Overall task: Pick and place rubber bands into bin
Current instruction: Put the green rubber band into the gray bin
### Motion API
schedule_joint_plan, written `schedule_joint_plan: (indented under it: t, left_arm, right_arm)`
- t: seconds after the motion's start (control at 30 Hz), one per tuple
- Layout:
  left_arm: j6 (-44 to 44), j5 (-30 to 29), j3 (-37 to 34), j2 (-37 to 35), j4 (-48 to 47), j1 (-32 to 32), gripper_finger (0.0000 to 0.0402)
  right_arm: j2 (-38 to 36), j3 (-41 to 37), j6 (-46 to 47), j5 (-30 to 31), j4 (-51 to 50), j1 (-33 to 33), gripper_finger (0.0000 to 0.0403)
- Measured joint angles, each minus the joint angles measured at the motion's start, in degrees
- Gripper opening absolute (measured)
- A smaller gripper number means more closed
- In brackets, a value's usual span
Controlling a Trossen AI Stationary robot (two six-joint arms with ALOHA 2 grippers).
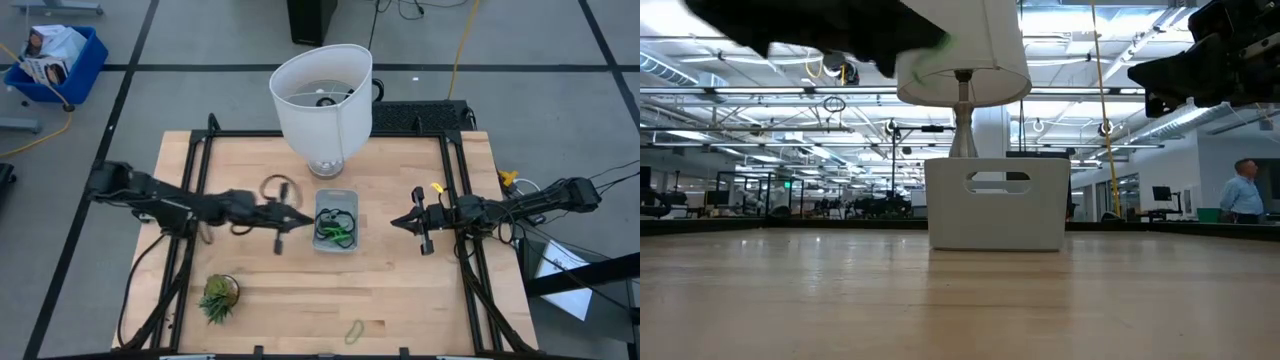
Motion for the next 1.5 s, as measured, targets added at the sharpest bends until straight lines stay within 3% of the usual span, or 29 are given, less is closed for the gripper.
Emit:
schedule_joint_plan:
  t: [0.23, 0.5, 0.63, 0.9, 1.0, 1.13, 1.2, 1.37, 1.5]
  left_arm:
    - [2.28, 1.79, 15.84, 16.48, -14.08, 3.05, 0.0001]
    - [0.04, 1.73, 25.16, 26.86, -23.07, 5.01, 0.0013]
    - [-0.37, 1.86, 25.86, 27.48, -25.02, 5.27, 0.0057]
    - [-0.32, 2.84, 25.96, 26.36, -27.04, 5.23, 0.0183]
    - [2.9, 2.64, 25.89, 24.6, -30.41, 5.15, 0.0206]
    - [9.9, 2.44, 24.48, 18.56, -36.88, 2.99, 0.0174]
    - [13.06, 1.43, 22.0, 14.54, -40.22, 2.03, 0.0132]
    - [15.39, 1.57, 14.72, 1.86, -38.07, 3.22, 0.0016]
    - [16.58, 3.54, 7.86, -9.84, -36.25, 3.98, 0.0012]
  right_arm:
    - [0.0, 0.0, 0.0, -0.01, -0.33, 0.0, 0.0]
    - [0.77, 0.0, 0.42, -0.13, -1.79, 0.0, 0.0]
    - [1.18, 0.0, 0.62, -0.15, -1.81, 0.0, 0.0]
    - [1.37, 0.0, 1.97, -0.19, -1.83, 0.0, 0.0]
    - [1.42, 0.0, 2.17, -0.2, -2.32, 0.0, 0.0]
    - [1.85, 0.0, 2.6, -0.19, -3.5, 0.0, 0.0]
    - [2.34, 0.0, 2.97, -0.07, -2.92, 0.0, 0.0]
    - [3.08, 0.0, 5.22, -0.1, -2.82, 0.0, 0.0]
    - [3.99, 0.0, 5.99, 0.98, -2.29, 0.02, 0.0]
